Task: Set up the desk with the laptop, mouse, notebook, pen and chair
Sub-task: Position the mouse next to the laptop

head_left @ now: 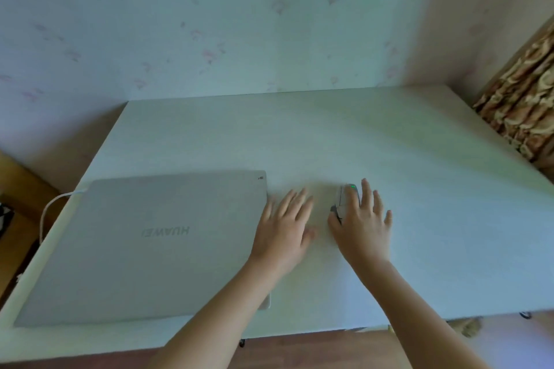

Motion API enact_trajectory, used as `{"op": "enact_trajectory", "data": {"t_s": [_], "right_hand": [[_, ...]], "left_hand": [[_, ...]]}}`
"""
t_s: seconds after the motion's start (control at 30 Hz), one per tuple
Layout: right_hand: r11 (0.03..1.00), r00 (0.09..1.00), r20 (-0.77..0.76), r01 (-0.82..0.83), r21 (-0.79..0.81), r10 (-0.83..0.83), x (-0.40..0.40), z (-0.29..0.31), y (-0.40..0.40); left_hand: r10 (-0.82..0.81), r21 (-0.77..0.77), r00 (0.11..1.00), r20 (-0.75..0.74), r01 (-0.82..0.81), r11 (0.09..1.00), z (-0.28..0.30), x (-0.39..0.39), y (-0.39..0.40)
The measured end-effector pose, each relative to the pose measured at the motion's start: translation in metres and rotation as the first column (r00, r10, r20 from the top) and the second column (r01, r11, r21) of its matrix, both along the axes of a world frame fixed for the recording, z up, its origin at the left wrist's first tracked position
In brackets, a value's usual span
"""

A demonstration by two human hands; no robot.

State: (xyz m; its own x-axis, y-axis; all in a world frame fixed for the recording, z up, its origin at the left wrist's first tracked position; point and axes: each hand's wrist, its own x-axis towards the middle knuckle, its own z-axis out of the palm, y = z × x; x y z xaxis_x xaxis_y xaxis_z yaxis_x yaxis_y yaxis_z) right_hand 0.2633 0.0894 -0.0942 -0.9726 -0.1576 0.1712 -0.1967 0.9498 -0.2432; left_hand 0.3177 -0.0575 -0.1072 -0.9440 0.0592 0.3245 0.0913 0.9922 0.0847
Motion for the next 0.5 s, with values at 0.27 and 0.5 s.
{"op": "enact_trajectory", "data": {"t_s": [0.27,0.5], "right_hand": [[0.980,1.000,-0.001,-0.030,-0.197,0.030,0.001,0.006,-0.003],[0.017,0.847,0.355,0.380,-0.925,0.396,0.001,0.040,-0.020]], "left_hand": [[0.072,0.024,0.995,0.073,-0.074,0.997,-0.007,-0.005,0.004],[0.073,0.676,0.996,0.060,-0.094,0.731,0.029,-0.010,-0.005]]}}
